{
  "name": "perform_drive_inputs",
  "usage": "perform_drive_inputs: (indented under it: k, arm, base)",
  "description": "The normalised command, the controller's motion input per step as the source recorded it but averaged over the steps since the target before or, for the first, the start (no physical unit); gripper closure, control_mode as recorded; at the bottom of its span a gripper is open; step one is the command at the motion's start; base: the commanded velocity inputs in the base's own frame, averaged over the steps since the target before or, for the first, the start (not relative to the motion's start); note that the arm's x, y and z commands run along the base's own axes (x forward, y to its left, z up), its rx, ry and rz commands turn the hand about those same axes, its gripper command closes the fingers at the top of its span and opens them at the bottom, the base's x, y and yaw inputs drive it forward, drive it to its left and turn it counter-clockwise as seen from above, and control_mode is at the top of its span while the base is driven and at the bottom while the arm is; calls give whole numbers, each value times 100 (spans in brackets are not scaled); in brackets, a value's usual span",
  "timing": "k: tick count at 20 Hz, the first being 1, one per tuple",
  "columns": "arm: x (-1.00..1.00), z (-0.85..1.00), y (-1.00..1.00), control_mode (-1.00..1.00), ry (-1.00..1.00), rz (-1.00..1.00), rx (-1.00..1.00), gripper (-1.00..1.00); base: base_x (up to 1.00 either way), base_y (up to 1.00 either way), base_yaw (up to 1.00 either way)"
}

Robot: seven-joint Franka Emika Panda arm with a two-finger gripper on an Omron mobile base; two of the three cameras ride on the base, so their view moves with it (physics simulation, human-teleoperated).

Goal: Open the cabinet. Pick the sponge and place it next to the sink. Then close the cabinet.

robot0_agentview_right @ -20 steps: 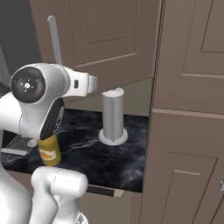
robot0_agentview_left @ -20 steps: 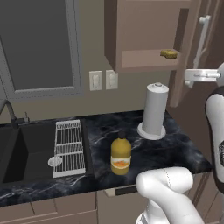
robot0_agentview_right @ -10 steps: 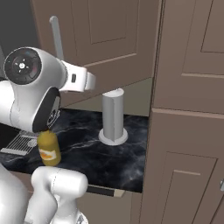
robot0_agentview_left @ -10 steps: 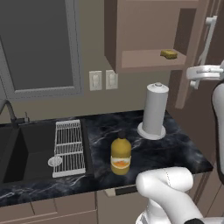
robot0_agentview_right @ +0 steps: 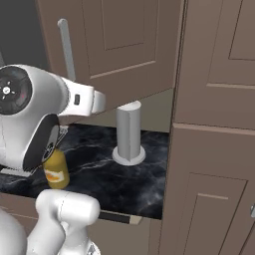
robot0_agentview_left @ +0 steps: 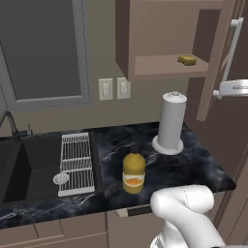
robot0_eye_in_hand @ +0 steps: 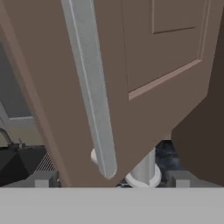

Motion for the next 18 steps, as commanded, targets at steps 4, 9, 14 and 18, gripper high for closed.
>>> perform_drive_inputs:
  k: [4,9,14,18]
  arm:
    - [-39,0,8,-100,-4,0,0,-100]
    - [-15,0,62,-100,0,0,-2,-100]
    - [-28,0,50,-100,-3,-3,-2,-100]
    - [-53,0,33,-100,-8,-10,0,-100]
  base:
    - [0,0,0]
    - [0,0,0]
    - [0,0,0]
    - [0,0,0]
